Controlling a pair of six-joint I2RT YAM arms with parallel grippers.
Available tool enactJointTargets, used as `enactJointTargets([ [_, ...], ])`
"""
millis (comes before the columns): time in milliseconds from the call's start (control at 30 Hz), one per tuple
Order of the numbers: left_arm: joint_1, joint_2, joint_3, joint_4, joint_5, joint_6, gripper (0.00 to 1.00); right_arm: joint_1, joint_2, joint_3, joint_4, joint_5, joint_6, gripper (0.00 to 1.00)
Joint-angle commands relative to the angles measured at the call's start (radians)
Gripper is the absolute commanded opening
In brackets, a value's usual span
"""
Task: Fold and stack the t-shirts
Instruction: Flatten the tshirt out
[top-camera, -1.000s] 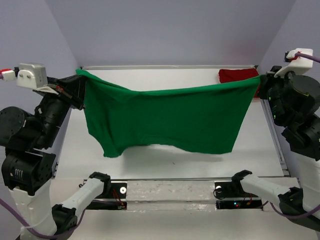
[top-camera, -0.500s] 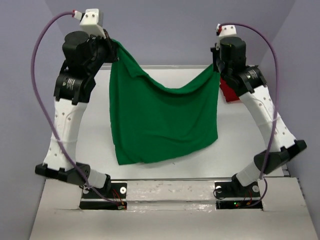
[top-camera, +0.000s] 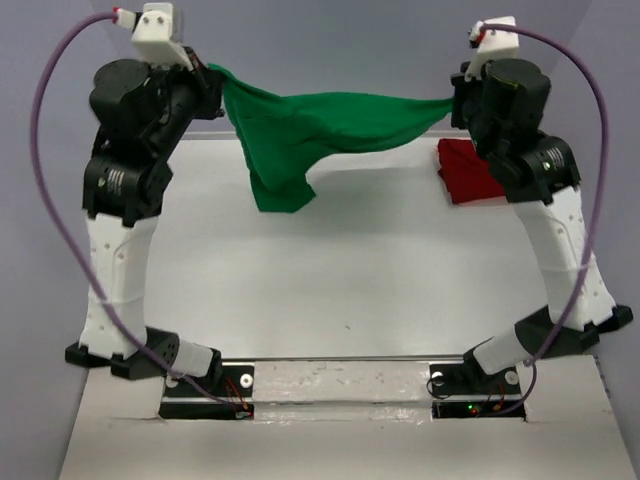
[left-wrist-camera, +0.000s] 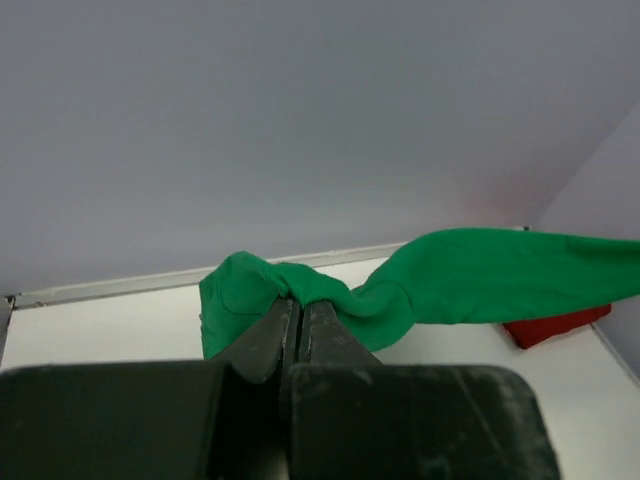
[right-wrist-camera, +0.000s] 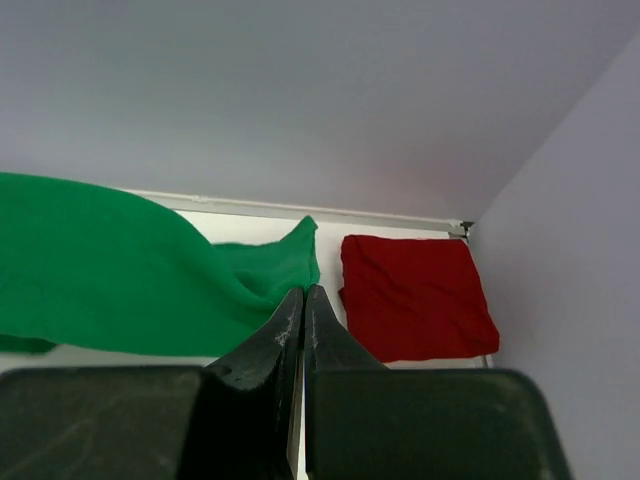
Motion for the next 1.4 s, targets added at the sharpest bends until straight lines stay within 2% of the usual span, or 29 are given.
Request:
enactJointTargets([
  [0, -0.005, -0.248, -0.091, 0.067, 0.026, -0.016, 0.00, 0.044, -0.236, -0.104, 0.012, 0.019, 0.041, 0.00],
  [133, -0.007, -0.365, -0.145, 0.001, 0.045, -0.037, 0.00, 0.092, -0.342, -0.144, -0.112, 0.037, 0.114, 0.00],
  [300, -0.018, -0.556, -0.255, 0.003, 0.044, -0.074, 0.00, 0.092, -0.457, -0.157, -0.230, 0.051, 0.167, 0.00],
  [467, -0.032, -0.597, -0.277, -0.019, 0.059, -0.120, 0.00, 0.092, -0.485, -0.092, -0.371, 0.049, 0.226, 0.00],
  [567, -0.032, -0.579, -0.256, -0.017, 0.078, -0.146, 0.00, 0.092, -0.490, -0.106, -0.372, 0.071, 0.233, 0.00],
  [733, -0.032, -0.441, -0.245, -0.056, 0.047, -0.145, 0.00, 0.092, -0.421, -0.227, -0.301, 0.028, 0.262, 0.00],
  [767, -0.032, -0.410, -0.252, -0.079, 0.024, -0.134, 0.00, 0.092, -0.390, -0.327, -0.222, 0.022, 0.259, 0.00],
  [933, -0.032, -0.212, -0.409, -0.039, -0.129, -0.076, 0.00, 0.092, -0.229, -0.531, -0.021, 0.003, 0.282, 0.00],
  [1000, -0.024, -0.172, -0.493, 0.067, -0.137, -0.065, 0.00, 0.092, -0.177, -0.571, 0.067, 0.006, 0.279, 0.00],
  [1133, 0.007, 0.008, -0.619, 0.193, -0.077, -0.072, 0.00, 0.068, 0.014, -0.574, 0.093, 0.077, 0.286, 0.00],
  [1300, 0.024, 0.236, -0.575, 0.211, -0.077, -0.056, 0.00, 0.034, 0.105, -0.571, 0.133, 0.045, 0.297, 0.00],
  [1367, 0.040, 0.283, -0.546, 0.202, -0.025, -0.066, 0.00, 0.014, 0.147, -0.562, 0.141, 0.039, 0.282, 0.00],
])
